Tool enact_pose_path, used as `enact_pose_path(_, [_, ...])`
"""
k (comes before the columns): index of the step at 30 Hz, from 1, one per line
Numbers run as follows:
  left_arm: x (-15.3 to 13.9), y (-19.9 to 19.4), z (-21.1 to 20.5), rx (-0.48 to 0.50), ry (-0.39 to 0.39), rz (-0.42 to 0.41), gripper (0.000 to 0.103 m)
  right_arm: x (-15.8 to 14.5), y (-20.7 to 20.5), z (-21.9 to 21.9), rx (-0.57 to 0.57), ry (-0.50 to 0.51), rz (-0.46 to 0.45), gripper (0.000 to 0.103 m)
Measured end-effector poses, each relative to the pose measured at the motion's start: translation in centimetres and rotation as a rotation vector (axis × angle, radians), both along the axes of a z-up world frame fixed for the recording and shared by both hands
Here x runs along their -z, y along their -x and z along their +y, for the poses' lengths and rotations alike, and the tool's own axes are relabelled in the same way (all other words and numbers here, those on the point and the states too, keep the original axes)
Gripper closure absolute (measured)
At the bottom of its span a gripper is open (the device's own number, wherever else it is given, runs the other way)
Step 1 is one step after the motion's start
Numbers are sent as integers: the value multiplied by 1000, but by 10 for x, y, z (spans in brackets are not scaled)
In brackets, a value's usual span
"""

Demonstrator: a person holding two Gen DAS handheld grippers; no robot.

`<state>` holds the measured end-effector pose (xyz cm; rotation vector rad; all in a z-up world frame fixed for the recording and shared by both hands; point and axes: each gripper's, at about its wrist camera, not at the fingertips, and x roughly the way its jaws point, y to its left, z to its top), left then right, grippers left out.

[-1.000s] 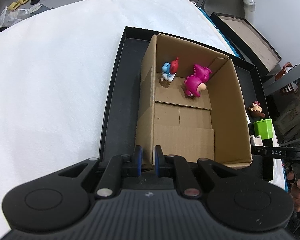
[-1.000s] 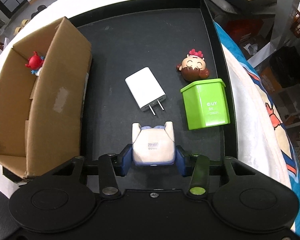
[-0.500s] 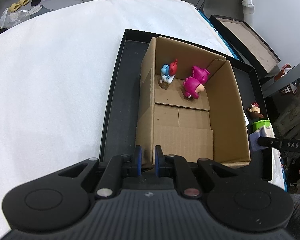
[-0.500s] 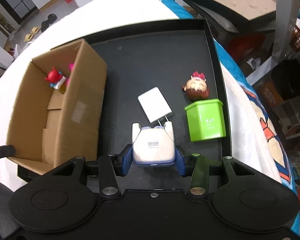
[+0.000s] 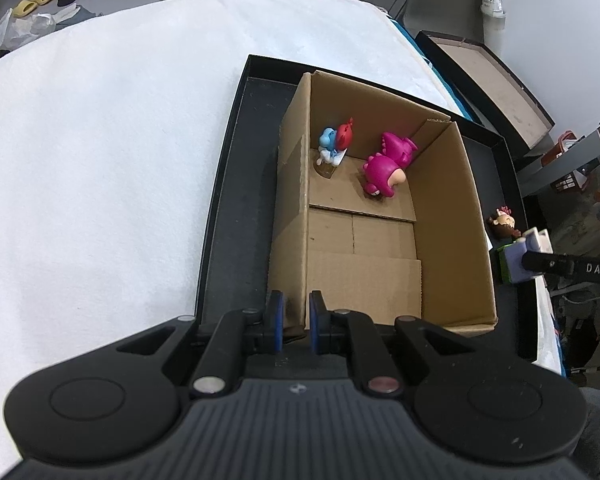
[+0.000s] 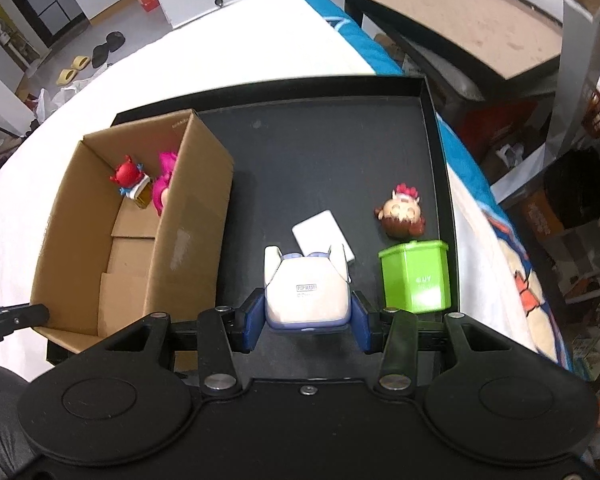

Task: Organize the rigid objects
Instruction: 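Lift the white cube with the right gripper and carry it over the box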

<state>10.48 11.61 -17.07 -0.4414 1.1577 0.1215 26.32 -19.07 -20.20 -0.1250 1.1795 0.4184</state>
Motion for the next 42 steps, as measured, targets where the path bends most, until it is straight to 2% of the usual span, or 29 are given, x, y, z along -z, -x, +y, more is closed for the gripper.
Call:
enact_pose_path(23, [4,0,7,22,44,-14,92,-64,-7,73,-130,-2,-124,59])
enact_pose_path(34, [5,0,8,36,60,-30,92,-68,6,119,-182,-37,-106,59])
enact_pose_path(42, [6,1,11,39,73,-30,92,-55,11,145,-192,-50,-69,59])
